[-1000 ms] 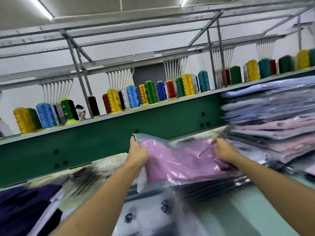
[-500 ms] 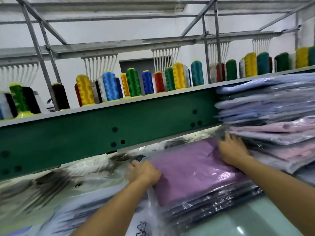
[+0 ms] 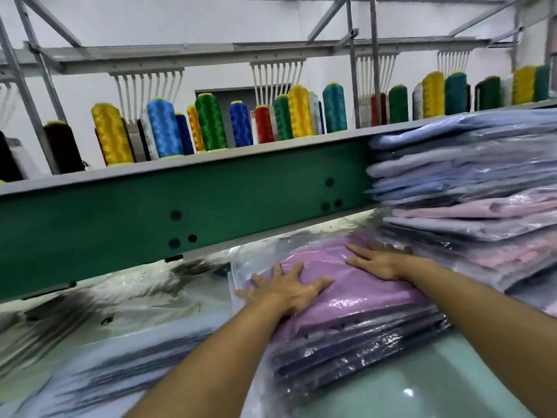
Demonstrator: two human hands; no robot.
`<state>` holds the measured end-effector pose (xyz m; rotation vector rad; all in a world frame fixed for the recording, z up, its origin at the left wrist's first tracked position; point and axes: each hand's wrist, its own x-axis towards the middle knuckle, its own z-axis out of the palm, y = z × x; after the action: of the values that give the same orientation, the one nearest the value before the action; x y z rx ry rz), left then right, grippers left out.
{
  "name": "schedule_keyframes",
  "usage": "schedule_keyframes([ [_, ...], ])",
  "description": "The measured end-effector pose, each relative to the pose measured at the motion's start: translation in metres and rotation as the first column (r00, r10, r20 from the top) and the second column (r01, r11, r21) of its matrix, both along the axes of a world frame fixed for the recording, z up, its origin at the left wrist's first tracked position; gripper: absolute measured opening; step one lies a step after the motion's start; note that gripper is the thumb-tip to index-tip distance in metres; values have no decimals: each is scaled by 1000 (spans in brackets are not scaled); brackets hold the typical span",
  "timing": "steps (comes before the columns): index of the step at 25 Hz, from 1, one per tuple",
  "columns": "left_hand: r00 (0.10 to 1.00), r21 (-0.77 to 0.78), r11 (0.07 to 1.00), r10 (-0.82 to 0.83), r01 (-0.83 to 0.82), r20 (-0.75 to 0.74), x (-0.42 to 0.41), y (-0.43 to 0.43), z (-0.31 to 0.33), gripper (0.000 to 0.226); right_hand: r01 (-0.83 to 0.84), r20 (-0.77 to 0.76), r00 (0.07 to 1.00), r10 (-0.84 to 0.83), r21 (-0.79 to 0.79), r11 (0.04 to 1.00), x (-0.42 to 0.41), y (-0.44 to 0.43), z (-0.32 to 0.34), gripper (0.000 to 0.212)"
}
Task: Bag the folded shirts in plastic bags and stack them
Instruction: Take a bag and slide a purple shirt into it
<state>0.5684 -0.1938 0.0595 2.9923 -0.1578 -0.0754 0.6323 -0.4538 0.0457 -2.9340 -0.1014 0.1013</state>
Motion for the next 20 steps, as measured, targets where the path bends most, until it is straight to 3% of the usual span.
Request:
schedule_keyframes([
  [4,998,113,994,11,-4,-62,-7,-3,2,122,66,-7,998,-66,-71,995,-2,-1,-4,78],
  [11,1000,147,989,19,-16,-20,-33,0,4,100,171,0,985,-173,-156,973,-15,18,9,59],
  [15,986,43,998,-62,56,154,-56,15,14,61,224,233,958,-167,-247,943,-41,39,19,42],
  [18,963,50,998,-61,49,261,-72,34,37,52,275,397,899,-184,-185,944,-62,56,33,34],
  [20,943,32,999,-30,21,331,-86,42,52,50,218,484,866,-127,-137,966,-79,72,47,29],
])
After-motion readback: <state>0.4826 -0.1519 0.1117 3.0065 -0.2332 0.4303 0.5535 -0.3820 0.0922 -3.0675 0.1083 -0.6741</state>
